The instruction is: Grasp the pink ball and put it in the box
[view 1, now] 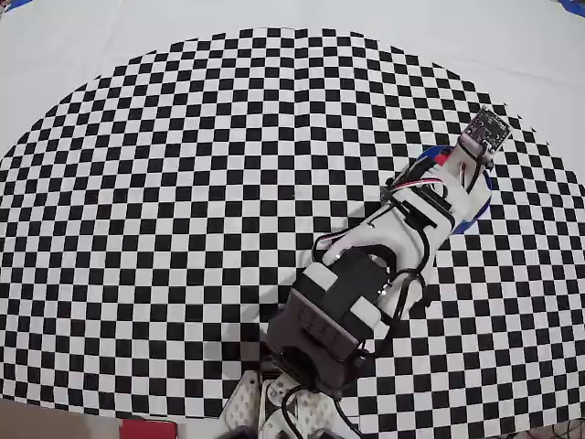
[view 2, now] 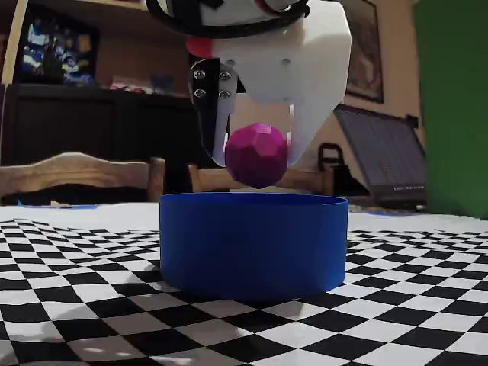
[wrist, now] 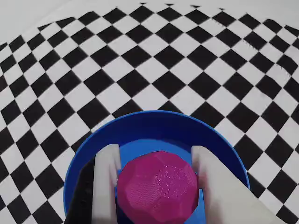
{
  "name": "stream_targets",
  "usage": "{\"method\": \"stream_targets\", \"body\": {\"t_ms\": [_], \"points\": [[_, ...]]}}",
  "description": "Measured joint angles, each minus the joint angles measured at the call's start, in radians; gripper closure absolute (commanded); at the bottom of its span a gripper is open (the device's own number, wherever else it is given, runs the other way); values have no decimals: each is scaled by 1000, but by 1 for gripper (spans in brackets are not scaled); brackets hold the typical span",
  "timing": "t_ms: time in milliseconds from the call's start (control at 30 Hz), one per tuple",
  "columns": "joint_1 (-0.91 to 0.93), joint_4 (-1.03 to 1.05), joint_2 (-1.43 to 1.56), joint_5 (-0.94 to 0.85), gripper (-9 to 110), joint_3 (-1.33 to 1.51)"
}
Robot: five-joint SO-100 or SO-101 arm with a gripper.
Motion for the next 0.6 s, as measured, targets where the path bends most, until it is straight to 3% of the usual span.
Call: {"method": "stream_targets", "body": {"t_ms": [600], "points": [[9,0,0,0,101,0]]}}
